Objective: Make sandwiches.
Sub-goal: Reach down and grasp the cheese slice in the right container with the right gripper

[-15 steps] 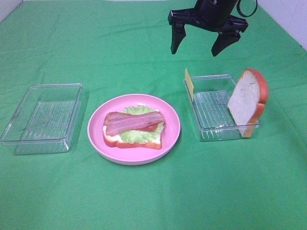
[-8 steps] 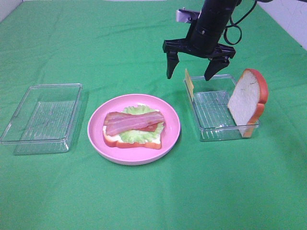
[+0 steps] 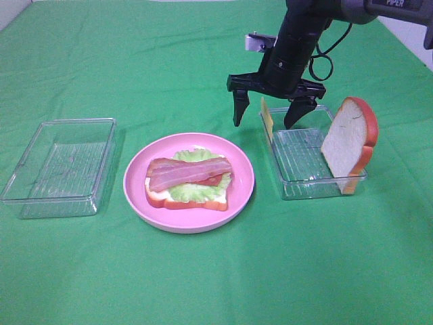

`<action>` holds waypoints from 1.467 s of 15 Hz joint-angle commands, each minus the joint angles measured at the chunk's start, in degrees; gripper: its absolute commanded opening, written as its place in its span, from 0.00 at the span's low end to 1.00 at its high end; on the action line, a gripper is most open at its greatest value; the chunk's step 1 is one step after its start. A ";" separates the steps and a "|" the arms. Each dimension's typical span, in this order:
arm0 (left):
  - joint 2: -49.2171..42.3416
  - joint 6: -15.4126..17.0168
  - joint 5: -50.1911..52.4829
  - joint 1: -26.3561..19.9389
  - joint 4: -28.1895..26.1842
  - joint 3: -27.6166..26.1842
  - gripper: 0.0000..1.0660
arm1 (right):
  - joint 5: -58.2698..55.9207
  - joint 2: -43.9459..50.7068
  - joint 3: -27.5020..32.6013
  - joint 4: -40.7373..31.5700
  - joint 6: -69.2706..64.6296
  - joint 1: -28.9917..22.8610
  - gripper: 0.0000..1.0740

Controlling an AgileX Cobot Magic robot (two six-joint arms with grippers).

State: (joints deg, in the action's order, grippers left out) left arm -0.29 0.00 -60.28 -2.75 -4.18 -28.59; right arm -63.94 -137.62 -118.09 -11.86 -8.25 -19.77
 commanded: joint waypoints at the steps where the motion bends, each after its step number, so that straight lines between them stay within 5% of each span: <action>1: -1.43 0.00 0.57 0.00 -0.46 0.06 0.91 | -0.34 -0.17 -0.34 0.06 0.63 0.06 0.82; 6: -1.43 0.00 0.57 0.00 -0.46 0.06 0.91 | -0.57 -0.17 -0.34 0.40 -0.92 0.06 0.38; 15: -1.43 0.00 0.57 0.00 -0.46 0.06 0.91 | -1.03 -0.17 -0.34 1.09 -0.92 0.06 0.37; 20: -1.43 0.00 0.57 0.00 -0.46 0.06 0.91 | -2.41 -0.17 -0.34 1.09 -0.92 0.06 0.04; 22: -1.43 0.00 0.57 0.00 -0.46 0.06 0.91 | -2.86 -0.17 -0.34 1.09 -0.92 0.06 0.00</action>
State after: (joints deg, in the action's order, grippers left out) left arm -0.29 0.00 -60.28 -2.75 -4.18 -28.59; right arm -65.89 -137.68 -118.09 -10.54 -8.77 -19.77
